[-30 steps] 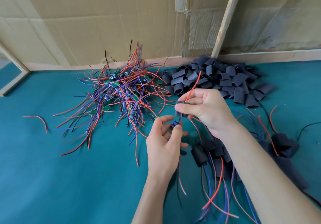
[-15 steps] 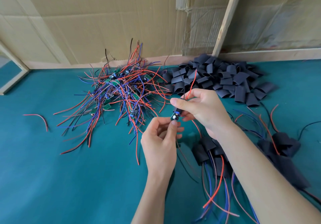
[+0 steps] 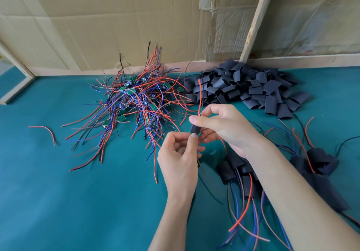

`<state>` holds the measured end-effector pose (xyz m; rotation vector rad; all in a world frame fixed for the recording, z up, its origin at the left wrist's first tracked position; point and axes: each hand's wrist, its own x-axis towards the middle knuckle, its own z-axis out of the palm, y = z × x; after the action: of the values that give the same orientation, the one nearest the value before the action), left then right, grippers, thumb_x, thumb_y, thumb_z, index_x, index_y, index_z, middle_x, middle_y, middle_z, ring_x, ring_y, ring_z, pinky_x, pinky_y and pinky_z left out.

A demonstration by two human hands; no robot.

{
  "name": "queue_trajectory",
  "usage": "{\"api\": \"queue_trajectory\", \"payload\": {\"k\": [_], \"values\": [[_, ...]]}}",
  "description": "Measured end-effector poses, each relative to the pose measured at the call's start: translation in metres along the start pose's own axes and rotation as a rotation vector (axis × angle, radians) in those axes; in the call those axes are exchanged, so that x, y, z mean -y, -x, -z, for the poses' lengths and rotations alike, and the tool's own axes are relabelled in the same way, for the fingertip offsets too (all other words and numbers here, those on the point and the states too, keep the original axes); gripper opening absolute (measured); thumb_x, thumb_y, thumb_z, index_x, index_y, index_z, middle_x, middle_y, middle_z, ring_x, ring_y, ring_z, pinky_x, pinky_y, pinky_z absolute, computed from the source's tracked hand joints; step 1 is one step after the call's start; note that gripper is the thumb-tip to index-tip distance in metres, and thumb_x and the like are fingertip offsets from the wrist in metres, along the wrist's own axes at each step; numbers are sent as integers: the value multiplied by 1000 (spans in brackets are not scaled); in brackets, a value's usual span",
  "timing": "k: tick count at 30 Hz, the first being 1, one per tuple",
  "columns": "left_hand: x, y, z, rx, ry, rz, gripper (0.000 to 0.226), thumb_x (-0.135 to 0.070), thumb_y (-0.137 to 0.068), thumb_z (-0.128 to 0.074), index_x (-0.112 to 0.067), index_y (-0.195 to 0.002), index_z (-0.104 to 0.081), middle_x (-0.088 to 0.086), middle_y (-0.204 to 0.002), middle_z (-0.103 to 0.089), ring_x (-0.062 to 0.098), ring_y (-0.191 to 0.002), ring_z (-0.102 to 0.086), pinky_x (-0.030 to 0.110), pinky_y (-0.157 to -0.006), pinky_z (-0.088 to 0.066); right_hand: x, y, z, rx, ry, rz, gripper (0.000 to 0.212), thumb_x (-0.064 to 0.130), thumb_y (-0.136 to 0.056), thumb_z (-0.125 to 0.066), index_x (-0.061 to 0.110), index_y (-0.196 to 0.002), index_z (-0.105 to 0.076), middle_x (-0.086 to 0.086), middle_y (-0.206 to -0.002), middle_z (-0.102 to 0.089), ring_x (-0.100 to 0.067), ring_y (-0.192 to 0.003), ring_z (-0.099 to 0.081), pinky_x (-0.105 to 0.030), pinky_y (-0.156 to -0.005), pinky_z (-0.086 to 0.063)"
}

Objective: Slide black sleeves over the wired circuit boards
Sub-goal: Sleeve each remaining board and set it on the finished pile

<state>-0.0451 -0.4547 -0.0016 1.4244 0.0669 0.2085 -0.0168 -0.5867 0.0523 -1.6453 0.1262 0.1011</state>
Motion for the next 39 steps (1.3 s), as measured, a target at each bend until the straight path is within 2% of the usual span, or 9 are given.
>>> {"api": "queue_trajectory", "payload": {"k": [9,14,17,20,23,26,29,34,39], "values": [[-5,3,0,102,-93,-9,15,-13,-82,-54,-26,-76,-61,0,-75,-70,19,-69,-67,28,-58,-52,0,1,14,-32,275,-43,39,40,-73,-89,11,-75,-62,-4,-65,-72,-15,-51,-58,-24,-46,-39],[-2,1,4,-163,-506,-181,17,-13,-78,-54,-21,-85,-67,-9,-94,-65,21,-96,-53,21,-82,-37,5,8,20,248,869,-207,45,63,-78,-75,18,-73,-75,9,-64,-75,-9,-50,-51,-26,-59,-42],[6,-1,2,-118,-817,-138,26,-13,-84,-64,-20,-106,-75,2,-123,-62,28,-120,-38,30,-103,-29,5,6,12,103,932,-73,39,60,-83,-72,23,-70,-76,12,-58,-70,-1,-51,-52,-18,-52,-39],[7,0,-2,-67,-977,-108,36,-21,-85,-62,-23,-119,-73,1,-139,-57,30,-129,-33,41,-106,-31,1,1,4,-43,834,114,23,40,-86,-73,24,-71,-74,12,-59,-68,2,-55,-54,-13,-50,-35],[8,-1,-1,-51,-951,-131,28,-22,-88,-59,-25,-112,-73,-9,-128,-63,24,-119,-36,38,-100,-34,-8,-3,-18,9,804,218,14,33,-95,-64,30,-88,-75,14,-87,-74,7,-70,-56,-25,-71,-41],[6,0,3,-80,-755,-142,11,-20,-91,-56,-21,-83,-64,-10,-87,-66,19,-96,-39,32,-82,-38,-18,-5,-39,92,760,212,28,34,-105,-51,34,-85,-71,13,-101,-68,-8,-103,-59,-32,-97,-43],[4,1,4,-104,-668,-131,17,-18,-91,-55,-22,-75,-55,-7,-65,-55,16,-82,-37,24,-66,-34,-21,-5,-41,79,722,164,47,38,-107,-46,28,-61,-45,10,-75,-48,-7,-83,-49,-38,-83,-41],[1,2,2,-128,-624,-167,14,-10,-90,-59,-19,-80,-62,-9,-72,-64,21,-75,-51,27,-63,-29,-13,-2,-37,76,767,157,50,45,-107,-40,9,-74,-49,-2,-74,-57,-25,-83,-54,-45,-86,-47],[-6,7,1,-98,-567,-245,14,-12,-80,-51,-17,-82,-64,-9,-78,-67,20,-76,-61,35,-73,-48,-5,-1,-26,42,760,93,55,48,-104,-43,3,-72,-47,-7,-67,-51,-27,-79,-52,-40,-75,-45]]}}
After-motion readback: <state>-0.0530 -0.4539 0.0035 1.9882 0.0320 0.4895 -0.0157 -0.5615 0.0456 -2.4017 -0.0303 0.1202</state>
